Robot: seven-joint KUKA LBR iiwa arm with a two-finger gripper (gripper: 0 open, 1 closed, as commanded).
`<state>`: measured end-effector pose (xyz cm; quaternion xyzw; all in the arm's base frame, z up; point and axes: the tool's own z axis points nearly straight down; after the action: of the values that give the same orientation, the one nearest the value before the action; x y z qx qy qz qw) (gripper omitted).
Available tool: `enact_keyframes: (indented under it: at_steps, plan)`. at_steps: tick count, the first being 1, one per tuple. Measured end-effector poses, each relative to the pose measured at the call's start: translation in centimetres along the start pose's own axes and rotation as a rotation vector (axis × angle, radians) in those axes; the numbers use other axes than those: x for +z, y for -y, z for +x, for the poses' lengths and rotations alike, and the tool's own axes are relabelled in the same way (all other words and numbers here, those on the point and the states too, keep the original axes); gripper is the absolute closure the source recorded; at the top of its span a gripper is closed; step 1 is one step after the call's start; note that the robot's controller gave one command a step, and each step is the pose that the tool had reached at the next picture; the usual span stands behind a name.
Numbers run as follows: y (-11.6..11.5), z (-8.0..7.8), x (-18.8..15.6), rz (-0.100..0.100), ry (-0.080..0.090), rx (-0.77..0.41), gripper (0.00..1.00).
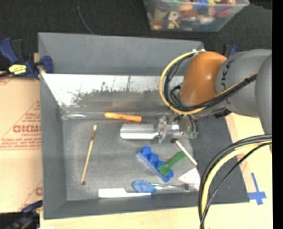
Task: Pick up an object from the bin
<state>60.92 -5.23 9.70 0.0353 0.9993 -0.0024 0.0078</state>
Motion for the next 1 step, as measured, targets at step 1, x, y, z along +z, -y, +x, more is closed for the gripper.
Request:
enact_keyframes:
  at_steps: [1]
  plan:
    - [0.05,0.0,-3.53,0.0,-0.002,0.0,1.0]
